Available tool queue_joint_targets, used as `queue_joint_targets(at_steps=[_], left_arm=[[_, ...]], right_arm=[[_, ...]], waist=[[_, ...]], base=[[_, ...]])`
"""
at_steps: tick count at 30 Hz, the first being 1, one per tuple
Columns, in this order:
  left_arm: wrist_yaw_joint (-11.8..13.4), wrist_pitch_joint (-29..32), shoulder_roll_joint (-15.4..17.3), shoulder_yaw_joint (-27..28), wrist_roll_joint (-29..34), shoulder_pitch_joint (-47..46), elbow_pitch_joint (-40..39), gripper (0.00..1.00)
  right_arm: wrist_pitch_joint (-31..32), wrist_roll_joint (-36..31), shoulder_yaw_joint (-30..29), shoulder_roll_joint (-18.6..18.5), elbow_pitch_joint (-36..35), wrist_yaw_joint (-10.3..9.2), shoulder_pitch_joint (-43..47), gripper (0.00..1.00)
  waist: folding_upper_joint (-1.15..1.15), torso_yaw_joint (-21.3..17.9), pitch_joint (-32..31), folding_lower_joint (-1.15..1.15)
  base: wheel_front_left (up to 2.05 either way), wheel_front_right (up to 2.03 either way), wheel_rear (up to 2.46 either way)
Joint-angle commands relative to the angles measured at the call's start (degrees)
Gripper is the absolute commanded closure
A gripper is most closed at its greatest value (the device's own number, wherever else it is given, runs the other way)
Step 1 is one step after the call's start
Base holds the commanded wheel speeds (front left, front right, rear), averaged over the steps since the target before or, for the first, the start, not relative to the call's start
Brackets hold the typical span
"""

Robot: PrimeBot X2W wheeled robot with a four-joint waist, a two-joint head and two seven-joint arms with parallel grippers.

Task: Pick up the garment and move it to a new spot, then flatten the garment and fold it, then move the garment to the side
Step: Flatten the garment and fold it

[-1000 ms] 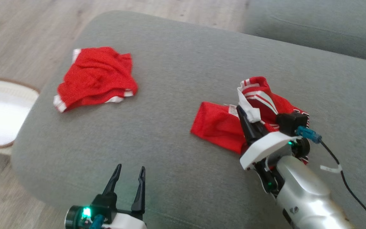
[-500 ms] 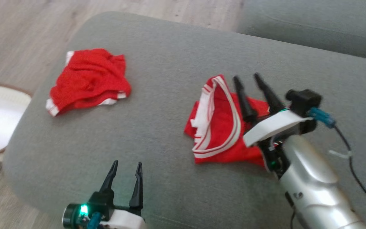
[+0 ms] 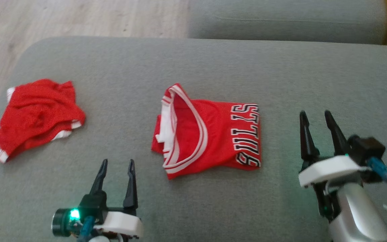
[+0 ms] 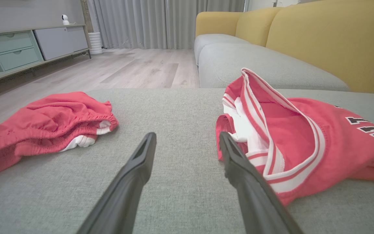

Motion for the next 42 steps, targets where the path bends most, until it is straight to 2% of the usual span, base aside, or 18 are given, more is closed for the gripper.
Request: queue_joint_targets(at_steps=[1, 10, 24, 25, 26, 27, 35, 42], left_arm=[[0.4, -0.3, 0.1, 2.4, 0.5, -1.2, -2.0, 0.00], [0.3, -0.3, 0.1, 6.2, 2.4, 3.7, -2.6, 0.00], [-0.8, -0.3, 0.1, 6.3, 3.6, 4.4, -2.9, 0.00], [-0.9, -0.3, 0.1, 6.1, 3.6, 4.3, -3.0, 0.00], [-1.0, -0.3, 0.1, 5.8, 3.6, 4.2, -3.0, 0.00], [-1.1, -0.3, 0.1, 5.5, 3.4, 4.0, -3.1, 0.00], [-2.0, -0.3, 0.1, -0.6, 1.5, 1.5, -3.0, 0.00], [-2.7, -0.3, 0.1, -4.9, -0.4, 0.9, -2.9, 0.00]], right_arm=[[-0.6, -0.6, 0.9, 0.6, -2.0, 0.21, -0.3, 0.00], [-0.6, -3.4, 2.2, 0.6, -1.7, 0.21, 5.6, 0.00], [-0.6, -2.0, 2.5, 0.6, -1.9, 0.21, 5.8, 0.00], [-0.6, -1.0, 2.7, 0.6, -1.8, 0.21, 5.6, 0.04], [-0.6, -0.1, 3.4, 0.6, -1.8, 0.21, 5.2, 0.89], [-0.6, 0.6, 4.4, 0.6, -1.5, 0.21, 4.9, 1.00], [-0.6, 3.2, 10.0, 0.6, 3.9, 0.21, -3.0, 1.00], [-0.6, 2.7, 8.9, 0.6, 12.6, 0.21, -8.7, 1.00]], waist=[[0.00, -2.0, -0.8, 0.00], [0.00, -5.5, -2.6, 0.00], [0.00, -4.0, -2.8, 0.00], [0.00, -3.6, -2.6, 0.00], [0.00, -3.1, -2.4, 0.00], [0.00, -2.6, -2.1, 0.00], [0.00, 7.5, 1.6, 0.00], [0.00, 17.3, 4.8, 0.00]], base=[[0.00, 0.00, 0.00], [0.00, 0.00, 0.00], [0.00, 0.00, 0.00], [0.00, 0.00, 0.00], [0.00, 0.00, 0.00], [0.00, 0.00, 0.00], [0.00, 0.00, 0.00], [0.00, 0.00, 0.00]])
